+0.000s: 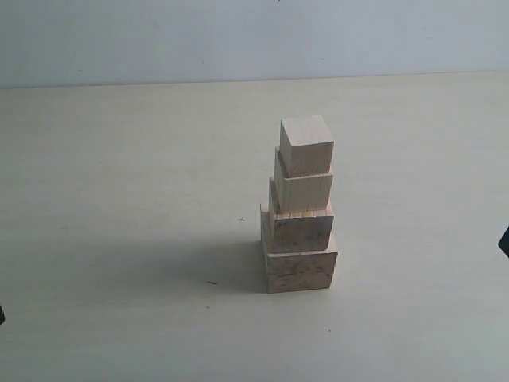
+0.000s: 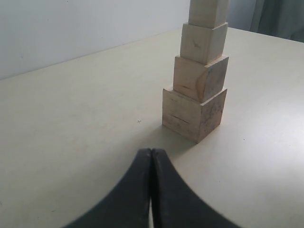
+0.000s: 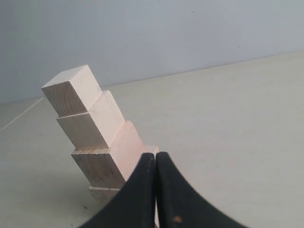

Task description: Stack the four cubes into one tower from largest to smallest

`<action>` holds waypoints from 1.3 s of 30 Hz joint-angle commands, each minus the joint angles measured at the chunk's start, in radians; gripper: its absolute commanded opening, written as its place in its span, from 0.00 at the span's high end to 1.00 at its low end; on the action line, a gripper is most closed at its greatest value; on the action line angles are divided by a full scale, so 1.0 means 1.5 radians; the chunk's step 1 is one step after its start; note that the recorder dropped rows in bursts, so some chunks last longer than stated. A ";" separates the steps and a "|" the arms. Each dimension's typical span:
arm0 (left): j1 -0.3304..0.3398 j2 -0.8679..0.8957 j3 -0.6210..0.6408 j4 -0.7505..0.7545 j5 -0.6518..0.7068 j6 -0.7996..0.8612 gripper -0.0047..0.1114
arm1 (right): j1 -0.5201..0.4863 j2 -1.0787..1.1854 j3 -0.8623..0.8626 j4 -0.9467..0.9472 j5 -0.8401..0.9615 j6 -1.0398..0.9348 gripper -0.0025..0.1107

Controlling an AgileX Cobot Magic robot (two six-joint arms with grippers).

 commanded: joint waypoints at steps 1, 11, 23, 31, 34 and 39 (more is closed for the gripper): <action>0.001 -0.004 0.002 0.001 -0.001 0.000 0.96 | -0.006 -0.014 0.003 0.009 -0.001 -0.133 0.98; 0.001 -0.004 0.002 0.001 -0.001 0.000 0.96 | -0.006 -0.086 0.003 0.070 0.055 -0.272 0.98; 0.001 -0.004 0.002 0.001 -0.001 0.000 0.96 | -0.006 -0.086 0.003 0.073 0.065 -0.270 0.98; 0.001 -0.004 0.002 0.001 -0.004 0.000 0.96 | -0.006 -0.086 0.003 0.079 0.065 -0.270 0.98; 0.001 -0.004 0.002 0.001 -0.002 0.000 0.96 | -0.006 -0.086 0.003 0.079 0.065 -0.270 0.98; 0.001 -0.004 0.002 0.001 -0.002 0.000 0.96 | -0.006 -0.086 0.003 0.079 0.065 -0.270 0.98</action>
